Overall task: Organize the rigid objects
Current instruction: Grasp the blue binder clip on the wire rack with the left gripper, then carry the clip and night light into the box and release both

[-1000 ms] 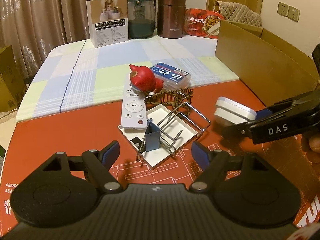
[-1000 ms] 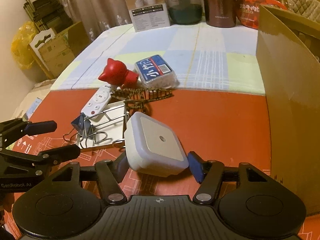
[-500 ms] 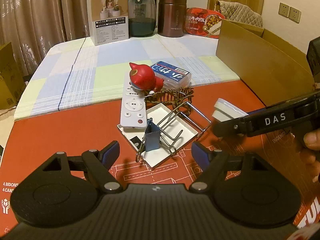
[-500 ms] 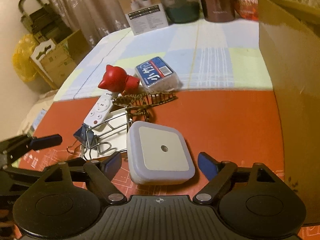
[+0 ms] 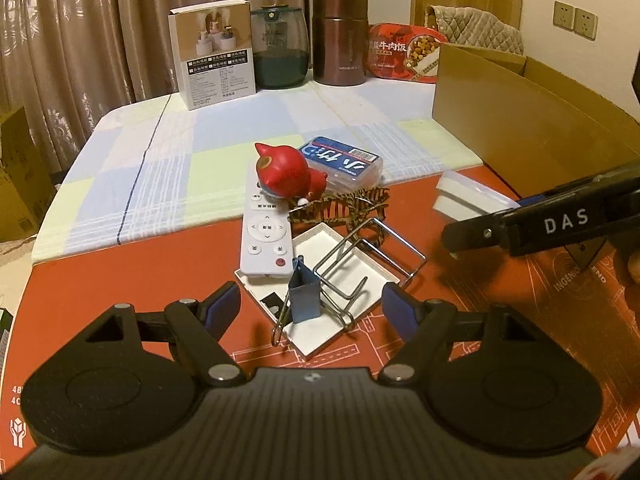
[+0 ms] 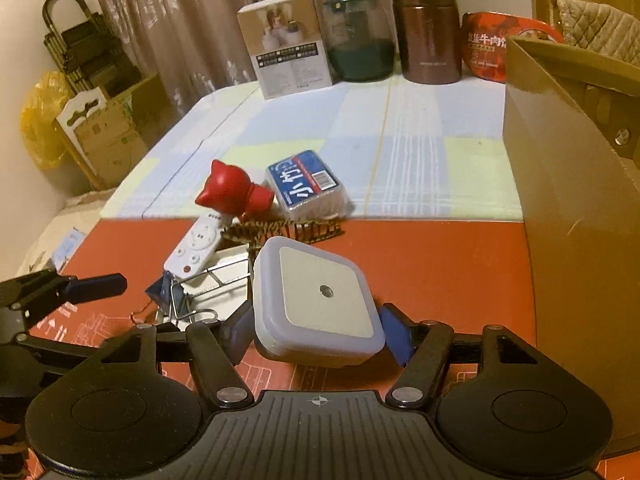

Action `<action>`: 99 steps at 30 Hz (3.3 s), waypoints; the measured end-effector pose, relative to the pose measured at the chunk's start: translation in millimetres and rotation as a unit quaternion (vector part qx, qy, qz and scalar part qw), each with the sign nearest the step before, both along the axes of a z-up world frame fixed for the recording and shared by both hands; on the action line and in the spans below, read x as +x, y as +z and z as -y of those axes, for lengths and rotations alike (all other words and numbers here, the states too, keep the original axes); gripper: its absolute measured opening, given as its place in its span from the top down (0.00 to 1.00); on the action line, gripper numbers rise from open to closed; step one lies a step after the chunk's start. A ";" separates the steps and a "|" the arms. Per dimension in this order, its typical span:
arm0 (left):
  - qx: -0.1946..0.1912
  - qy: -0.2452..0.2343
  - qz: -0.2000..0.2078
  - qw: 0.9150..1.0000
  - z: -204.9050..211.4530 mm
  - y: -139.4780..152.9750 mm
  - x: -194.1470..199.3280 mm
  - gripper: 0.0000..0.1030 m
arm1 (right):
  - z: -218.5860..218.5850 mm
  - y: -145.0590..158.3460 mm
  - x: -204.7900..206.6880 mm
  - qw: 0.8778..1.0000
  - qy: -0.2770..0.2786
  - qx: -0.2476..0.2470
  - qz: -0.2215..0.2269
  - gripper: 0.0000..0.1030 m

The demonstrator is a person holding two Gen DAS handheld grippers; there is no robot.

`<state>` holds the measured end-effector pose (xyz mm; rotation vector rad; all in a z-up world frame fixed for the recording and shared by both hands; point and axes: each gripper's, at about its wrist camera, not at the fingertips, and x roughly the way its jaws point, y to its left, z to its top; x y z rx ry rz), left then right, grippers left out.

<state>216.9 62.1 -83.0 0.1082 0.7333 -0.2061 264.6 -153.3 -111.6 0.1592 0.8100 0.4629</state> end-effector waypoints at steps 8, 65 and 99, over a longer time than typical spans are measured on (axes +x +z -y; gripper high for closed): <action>-0.007 0.035 -0.008 0.999 -10.2 -1.8 11.6 0.64 | 1.7 1.7 1.4 1.000 0.002 0.006 -0.003 0.39; -0.022 -0.001 -0.029 0.999 -5.6 -2.0 24.1 0.75 | 5.2 11.1 0.0 1.000 0.001 0.025 0.009 0.39; -0.079 -0.024 0.066 0.994 63.3 88.0 19.2 0.75 | 63.7 83.3 -35.2 0.989 -0.067 0.006 0.128 0.39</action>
